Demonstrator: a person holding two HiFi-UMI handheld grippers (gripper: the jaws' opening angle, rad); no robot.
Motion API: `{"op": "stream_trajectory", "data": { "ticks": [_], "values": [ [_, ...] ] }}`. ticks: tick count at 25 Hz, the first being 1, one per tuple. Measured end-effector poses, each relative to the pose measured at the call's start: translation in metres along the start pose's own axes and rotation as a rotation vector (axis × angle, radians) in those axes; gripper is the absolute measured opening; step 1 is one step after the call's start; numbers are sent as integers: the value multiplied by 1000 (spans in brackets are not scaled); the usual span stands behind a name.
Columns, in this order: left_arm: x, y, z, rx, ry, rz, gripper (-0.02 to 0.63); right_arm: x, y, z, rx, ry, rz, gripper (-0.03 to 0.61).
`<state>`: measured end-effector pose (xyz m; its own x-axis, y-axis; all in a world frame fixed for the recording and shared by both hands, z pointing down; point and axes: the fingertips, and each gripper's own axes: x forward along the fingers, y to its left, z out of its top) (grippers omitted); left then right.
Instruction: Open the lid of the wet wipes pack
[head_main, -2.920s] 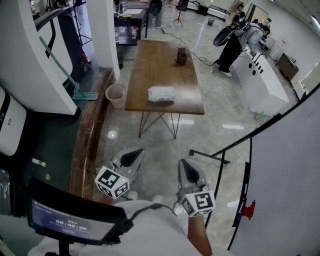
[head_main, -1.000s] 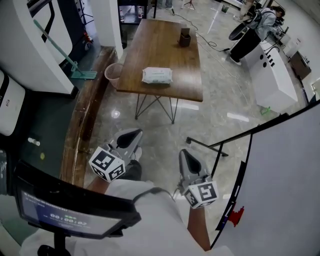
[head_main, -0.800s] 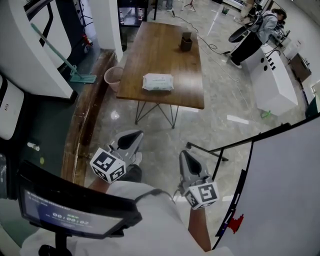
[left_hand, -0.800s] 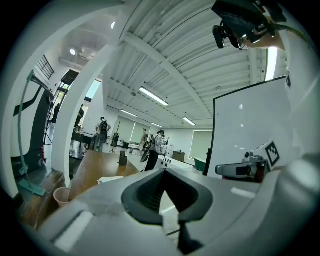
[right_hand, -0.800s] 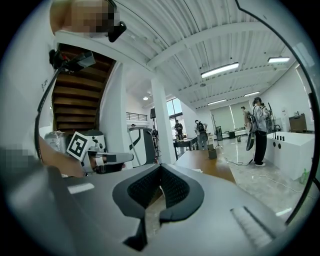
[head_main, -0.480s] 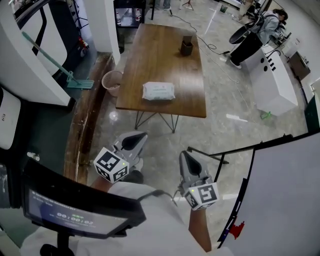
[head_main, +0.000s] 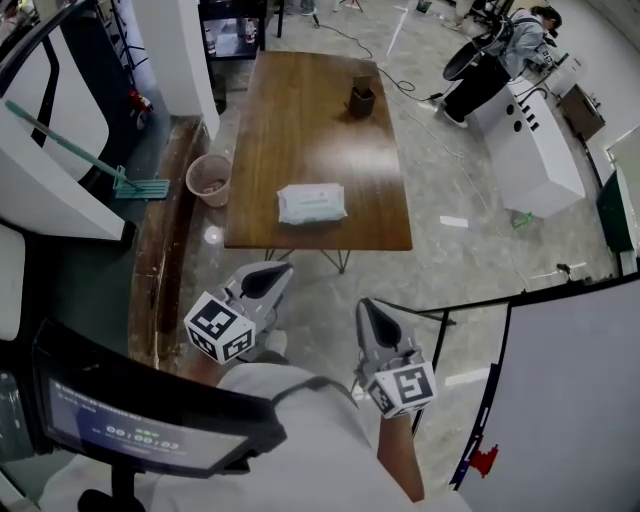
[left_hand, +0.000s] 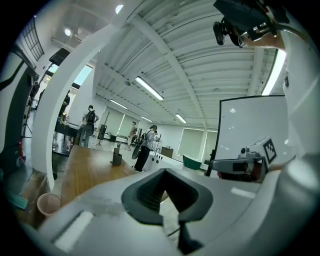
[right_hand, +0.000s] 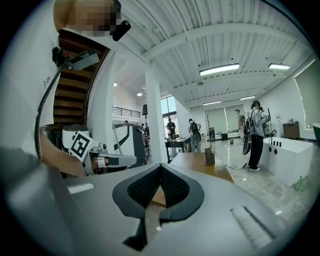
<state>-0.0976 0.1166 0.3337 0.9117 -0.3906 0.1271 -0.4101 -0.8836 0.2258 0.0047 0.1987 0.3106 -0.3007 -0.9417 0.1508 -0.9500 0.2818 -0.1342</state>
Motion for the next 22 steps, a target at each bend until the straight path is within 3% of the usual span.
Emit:
{"op": "stream_trajectory", "data": {
  "ticks": [8,15,22],
  "values": [
    [5,43,18,-3,-40,-38,3,49,3,3,10,14,-24,9],
    [-8,77,3,-26,1,7,3,68,1,10,9,23,-37,9],
    [-14,87,-2,-36,-15,80,5,78,-4,-8,14,55,-8,9]
  ]
}}
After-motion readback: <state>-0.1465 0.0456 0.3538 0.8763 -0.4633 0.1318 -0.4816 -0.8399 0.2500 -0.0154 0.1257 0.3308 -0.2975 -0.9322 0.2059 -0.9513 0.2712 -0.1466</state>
